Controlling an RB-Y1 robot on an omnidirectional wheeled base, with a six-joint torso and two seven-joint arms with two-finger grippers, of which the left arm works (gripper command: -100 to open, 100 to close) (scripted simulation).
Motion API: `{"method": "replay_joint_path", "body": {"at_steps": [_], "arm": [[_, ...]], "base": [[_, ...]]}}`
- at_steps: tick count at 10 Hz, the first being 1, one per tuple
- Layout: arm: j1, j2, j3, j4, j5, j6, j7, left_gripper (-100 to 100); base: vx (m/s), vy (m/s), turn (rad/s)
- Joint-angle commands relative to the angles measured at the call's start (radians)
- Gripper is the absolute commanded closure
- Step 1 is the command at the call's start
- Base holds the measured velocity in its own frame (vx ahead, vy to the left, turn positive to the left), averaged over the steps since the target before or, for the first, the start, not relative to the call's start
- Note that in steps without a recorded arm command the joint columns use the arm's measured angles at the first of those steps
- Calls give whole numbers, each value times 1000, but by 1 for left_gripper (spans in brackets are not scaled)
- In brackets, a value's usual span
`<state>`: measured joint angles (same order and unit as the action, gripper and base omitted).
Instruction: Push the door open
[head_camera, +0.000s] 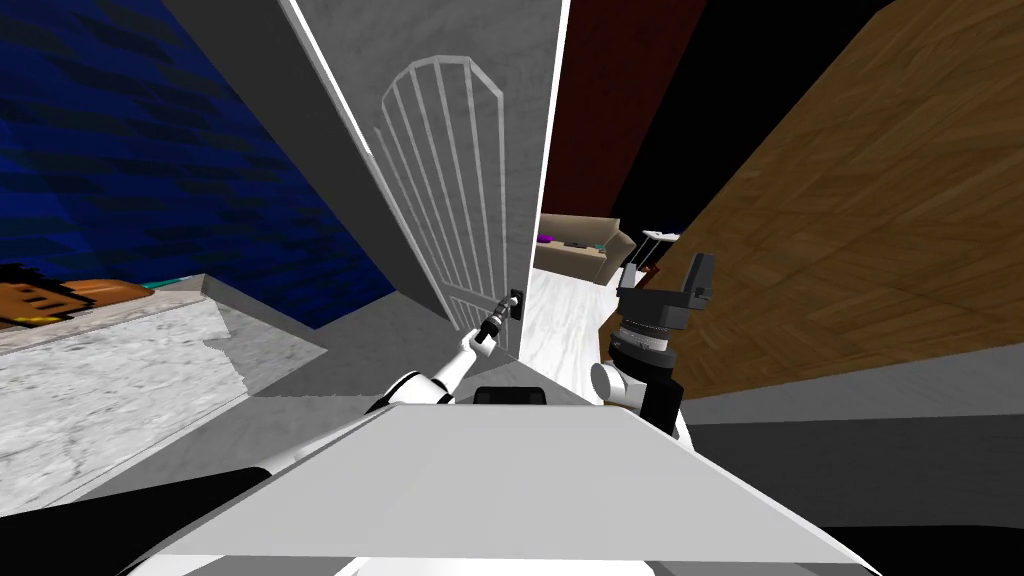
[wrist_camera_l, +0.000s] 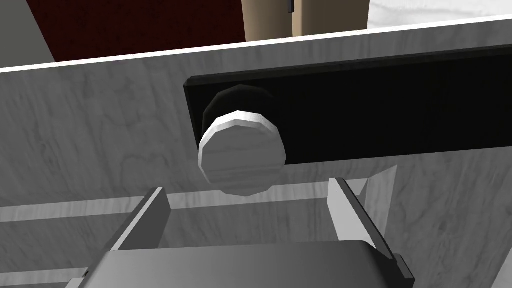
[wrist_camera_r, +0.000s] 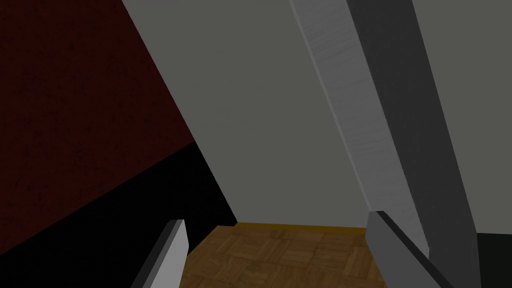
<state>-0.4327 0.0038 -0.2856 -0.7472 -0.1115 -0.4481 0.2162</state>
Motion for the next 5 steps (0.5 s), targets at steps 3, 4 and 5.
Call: {"method": "replay_joint_path", "body": {"at_steps": [3,4,5], "arm": [[-4,-12,2,6,1,-1,1,100],[-4,-12,2,6,1,-1,1,100],[-4,-12,2,6,1,-1,1,100]], "base": [[91,-37,-7],[-28,15,-3],[-25,14,-5]]}}
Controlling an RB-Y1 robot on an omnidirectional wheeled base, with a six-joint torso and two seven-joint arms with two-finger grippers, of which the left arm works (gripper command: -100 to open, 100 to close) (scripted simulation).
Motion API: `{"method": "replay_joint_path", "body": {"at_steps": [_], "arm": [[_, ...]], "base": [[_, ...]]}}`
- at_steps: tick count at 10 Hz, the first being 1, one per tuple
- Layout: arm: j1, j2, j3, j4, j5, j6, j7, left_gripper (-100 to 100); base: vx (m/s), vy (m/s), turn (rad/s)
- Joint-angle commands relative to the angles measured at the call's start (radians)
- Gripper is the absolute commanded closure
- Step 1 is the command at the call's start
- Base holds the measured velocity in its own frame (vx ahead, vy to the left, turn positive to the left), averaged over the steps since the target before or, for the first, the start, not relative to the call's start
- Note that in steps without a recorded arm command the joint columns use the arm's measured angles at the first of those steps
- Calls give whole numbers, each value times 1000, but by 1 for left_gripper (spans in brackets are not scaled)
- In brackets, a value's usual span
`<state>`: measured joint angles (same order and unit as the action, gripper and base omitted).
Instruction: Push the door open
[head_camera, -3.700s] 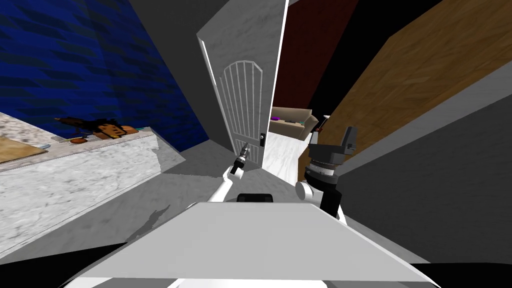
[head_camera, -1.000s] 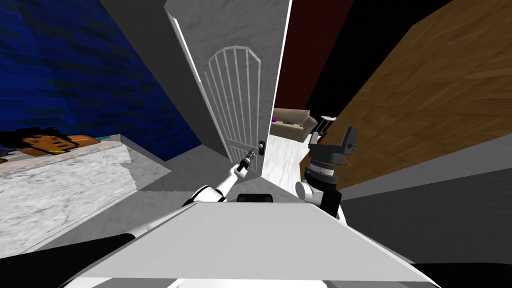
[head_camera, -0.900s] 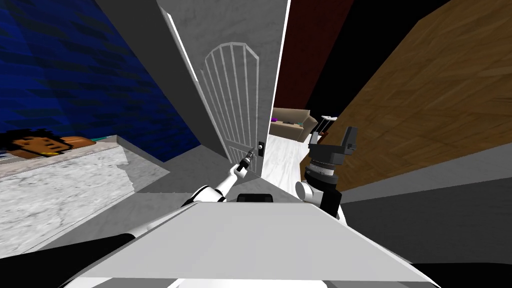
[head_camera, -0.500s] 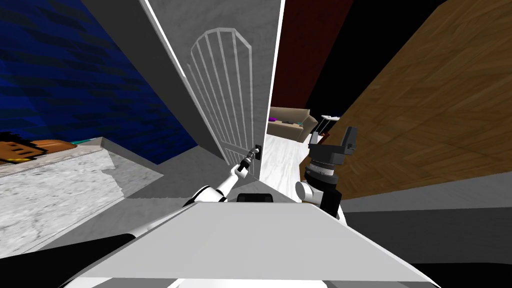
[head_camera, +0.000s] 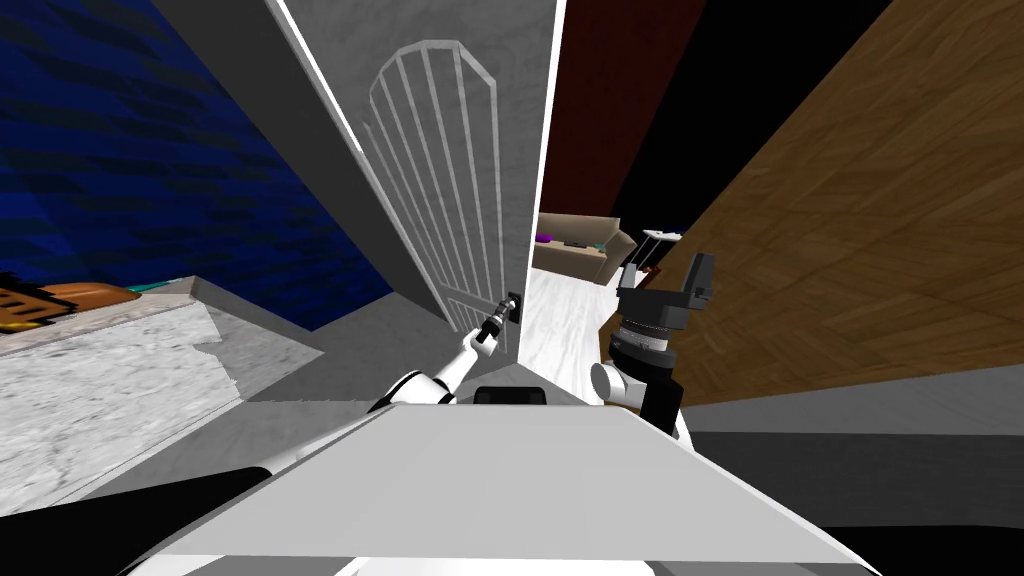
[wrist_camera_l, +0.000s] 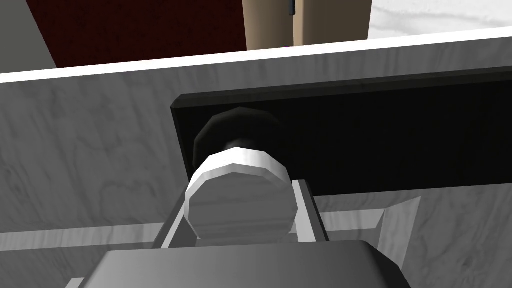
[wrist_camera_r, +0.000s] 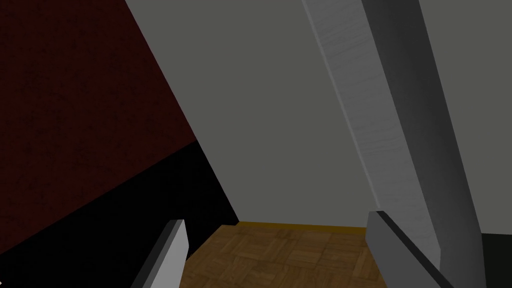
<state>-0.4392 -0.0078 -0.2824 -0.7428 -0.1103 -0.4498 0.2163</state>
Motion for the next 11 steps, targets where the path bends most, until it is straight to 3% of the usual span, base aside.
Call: {"method": "replay_joint_path", "body": {"at_steps": [1,3,4,8,11], "arm": [[2,-1,-1,1,0,1,0,100],[2,-1,-1,1,0,1,0,100],[4,13,12,4,3,2,-5,100],[4,35,41,5,12,3,-17,100],[4,57,81,8,23,4,-33,100]], "base": [[-17,9,3],[-5,2,2],[69,-89,25],[144,-150,49],[172,-168,72]]}}
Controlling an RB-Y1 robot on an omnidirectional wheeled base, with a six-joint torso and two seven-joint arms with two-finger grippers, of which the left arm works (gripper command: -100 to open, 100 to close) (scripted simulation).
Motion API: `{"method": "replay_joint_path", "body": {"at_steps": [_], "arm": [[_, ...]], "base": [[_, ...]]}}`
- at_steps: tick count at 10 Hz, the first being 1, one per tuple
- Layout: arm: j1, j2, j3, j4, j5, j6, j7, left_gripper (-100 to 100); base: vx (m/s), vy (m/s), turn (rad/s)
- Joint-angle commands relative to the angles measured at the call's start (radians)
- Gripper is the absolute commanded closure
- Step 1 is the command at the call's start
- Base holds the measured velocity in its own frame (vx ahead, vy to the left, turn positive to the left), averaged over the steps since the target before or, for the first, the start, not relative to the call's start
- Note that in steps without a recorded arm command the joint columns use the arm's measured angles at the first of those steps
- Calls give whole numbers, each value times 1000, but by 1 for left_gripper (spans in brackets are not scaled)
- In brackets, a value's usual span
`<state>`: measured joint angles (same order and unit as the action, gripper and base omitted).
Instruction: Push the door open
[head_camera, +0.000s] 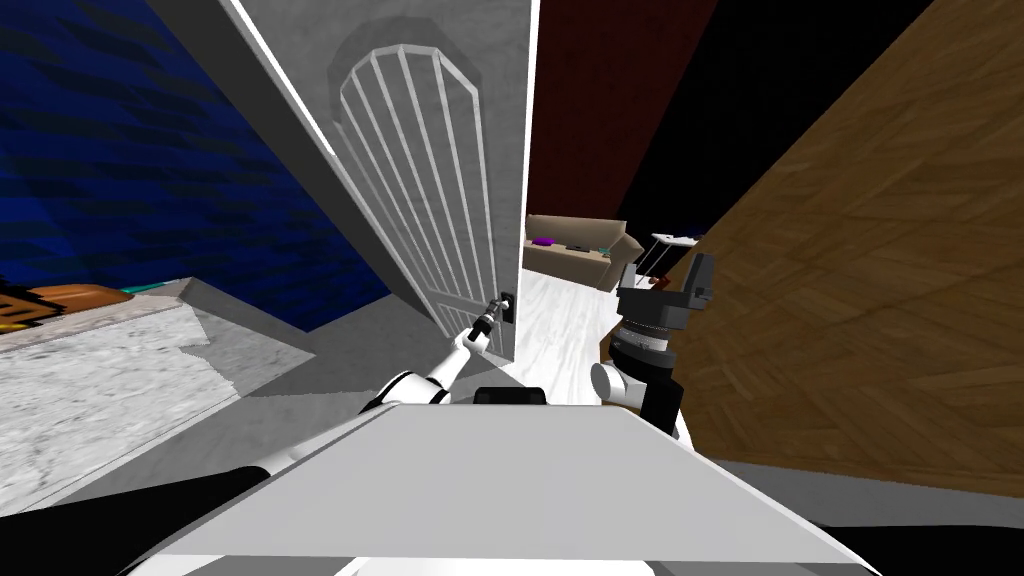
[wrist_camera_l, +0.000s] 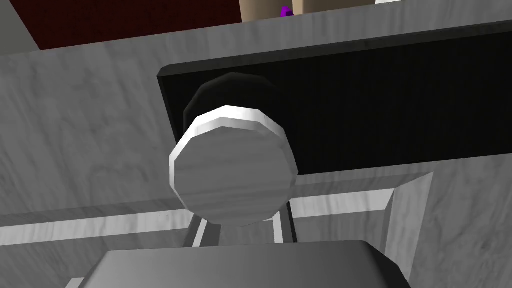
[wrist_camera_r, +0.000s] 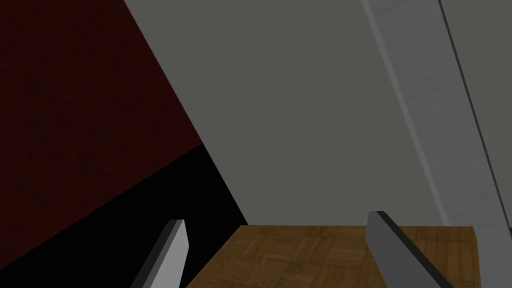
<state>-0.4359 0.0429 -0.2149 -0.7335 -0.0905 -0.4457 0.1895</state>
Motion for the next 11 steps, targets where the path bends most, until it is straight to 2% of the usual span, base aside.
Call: {"method": "replay_joint_path", "body": {"at_steps": [1,2,6,8,10,11], "arm": [[0,12,29,0,7,1,-12,100],[-17,18,19,22,9,-8,2,-100],[-16,17,17,18,12,-7,7,-100],[-14,6,15,14,14,-6,11,-100],[-13,-13,14,10,16,-5,15,-100],[-22,-8,16,28,16,-13,13,-100]], "base": [[167,-189,154],[-52,-82,77],[-178,33,11],[-226,4,37],[-242,17,32],[-96,-3,0]]}}
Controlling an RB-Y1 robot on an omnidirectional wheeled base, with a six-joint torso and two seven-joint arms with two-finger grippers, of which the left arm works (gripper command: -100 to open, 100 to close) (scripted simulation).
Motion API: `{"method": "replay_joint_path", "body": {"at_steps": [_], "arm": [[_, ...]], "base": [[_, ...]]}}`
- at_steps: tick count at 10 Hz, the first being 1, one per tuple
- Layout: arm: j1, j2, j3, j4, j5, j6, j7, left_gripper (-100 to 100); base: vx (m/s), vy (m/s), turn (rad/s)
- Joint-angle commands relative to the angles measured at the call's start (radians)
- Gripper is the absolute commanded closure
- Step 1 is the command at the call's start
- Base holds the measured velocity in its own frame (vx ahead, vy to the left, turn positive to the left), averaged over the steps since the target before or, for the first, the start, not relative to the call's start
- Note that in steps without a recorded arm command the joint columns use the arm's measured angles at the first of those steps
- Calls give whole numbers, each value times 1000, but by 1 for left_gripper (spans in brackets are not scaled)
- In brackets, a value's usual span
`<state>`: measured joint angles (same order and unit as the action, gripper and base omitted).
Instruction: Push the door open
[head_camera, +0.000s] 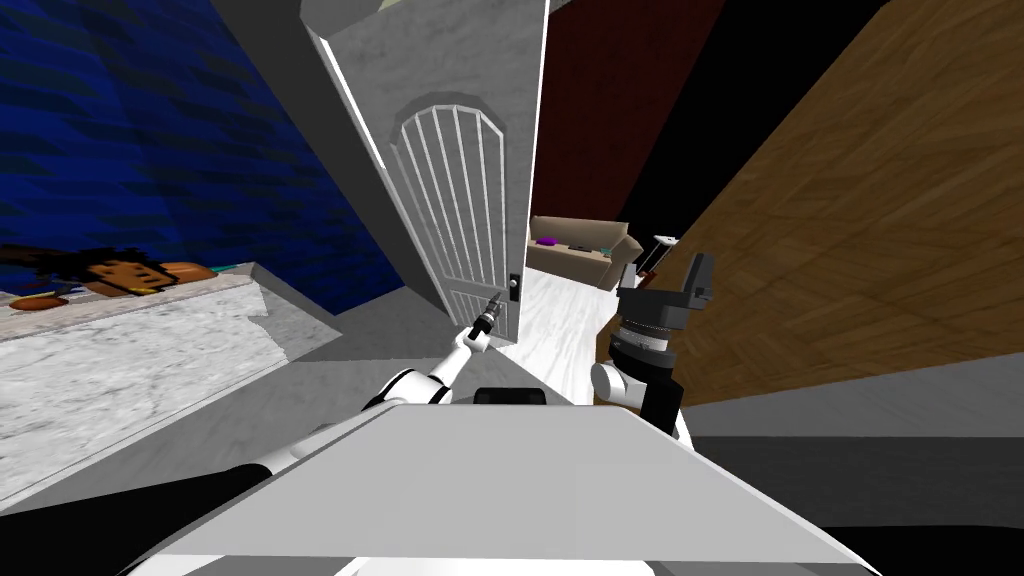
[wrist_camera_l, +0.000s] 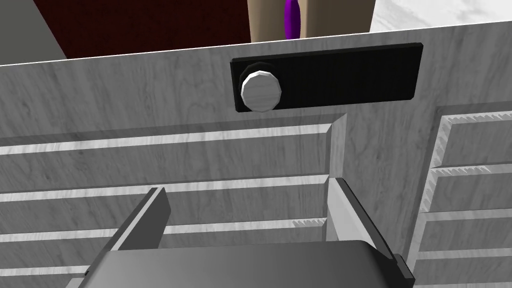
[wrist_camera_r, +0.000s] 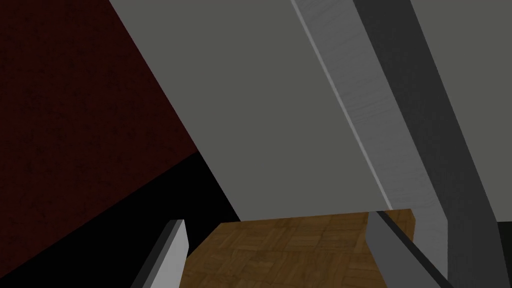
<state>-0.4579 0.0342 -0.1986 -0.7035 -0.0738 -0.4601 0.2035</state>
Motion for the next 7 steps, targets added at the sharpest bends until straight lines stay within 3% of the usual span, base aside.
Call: {"method": "replay_joint_path", "body": {"at_steps": [1,7], "arm": [[0,9,4,1,1,-2,-3,-100],[-1,17,17,6,4,-10,-12,-100]], "base": [[104,-35,-34],[188,-74,-20]]}}
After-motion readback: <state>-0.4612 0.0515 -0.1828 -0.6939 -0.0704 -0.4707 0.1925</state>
